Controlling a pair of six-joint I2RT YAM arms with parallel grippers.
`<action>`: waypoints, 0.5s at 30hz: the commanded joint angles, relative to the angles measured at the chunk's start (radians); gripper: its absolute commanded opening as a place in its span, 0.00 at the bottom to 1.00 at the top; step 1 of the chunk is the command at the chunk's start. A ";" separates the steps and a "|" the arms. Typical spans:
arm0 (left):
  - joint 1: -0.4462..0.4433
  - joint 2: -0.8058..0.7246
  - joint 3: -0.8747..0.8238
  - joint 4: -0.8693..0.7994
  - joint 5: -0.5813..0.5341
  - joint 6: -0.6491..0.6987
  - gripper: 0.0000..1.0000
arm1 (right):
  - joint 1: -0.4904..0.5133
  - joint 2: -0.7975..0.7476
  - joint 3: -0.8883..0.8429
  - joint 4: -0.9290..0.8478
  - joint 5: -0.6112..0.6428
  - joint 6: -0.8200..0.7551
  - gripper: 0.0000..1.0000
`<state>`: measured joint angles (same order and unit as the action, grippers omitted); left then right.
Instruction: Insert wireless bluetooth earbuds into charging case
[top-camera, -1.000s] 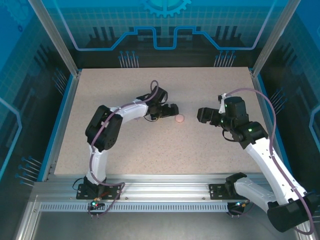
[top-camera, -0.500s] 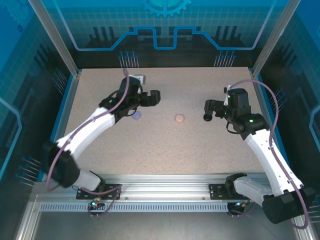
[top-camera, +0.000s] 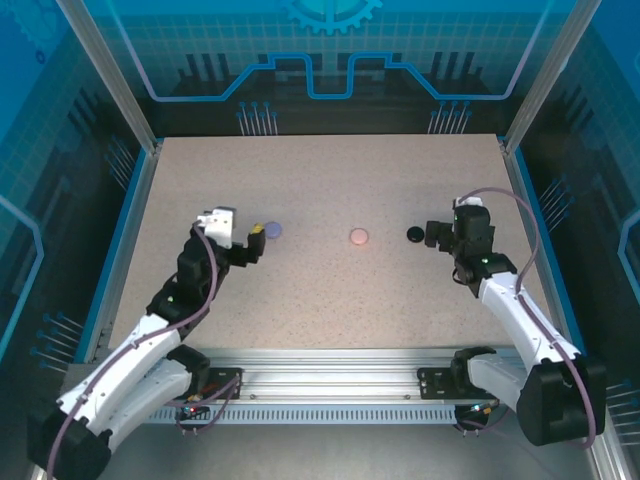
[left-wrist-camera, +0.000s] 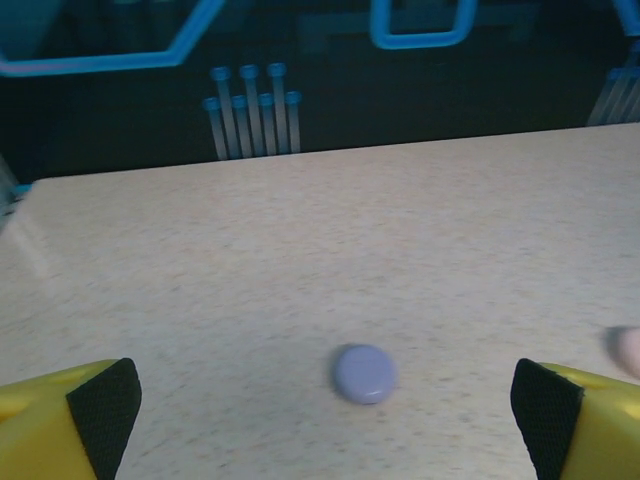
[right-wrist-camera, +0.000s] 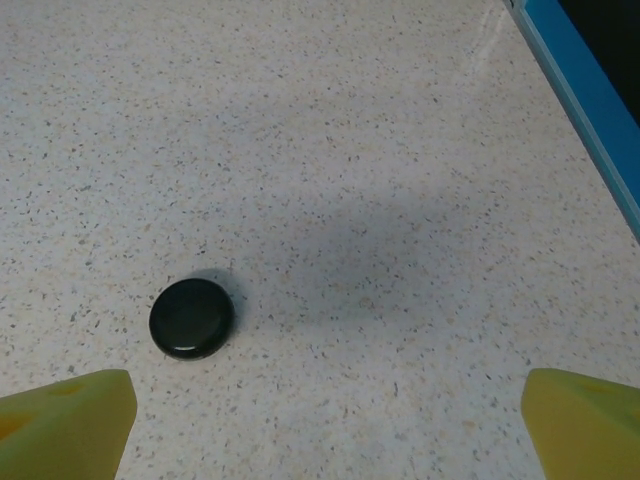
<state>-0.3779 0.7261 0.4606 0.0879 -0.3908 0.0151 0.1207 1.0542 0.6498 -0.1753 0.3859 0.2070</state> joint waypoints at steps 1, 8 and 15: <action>0.063 -0.016 -0.133 0.237 -0.033 0.062 0.99 | -0.024 -0.003 -0.066 0.236 0.015 -0.044 1.00; 0.204 0.284 -0.246 0.579 0.039 0.005 0.99 | -0.038 0.105 -0.143 0.439 -0.029 -0.091 1.00; 0.300 0.503 -0.231 0.751 0.161 -0.036 0.99 | -0.036 0.246 -0.228 0.715 -0.080 -0.124 1.00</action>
<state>-0.1085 1.1938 0.2218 0.6830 -0.3069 0.0139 0.0971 1.2827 0.4530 0.3592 0.3428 0.1143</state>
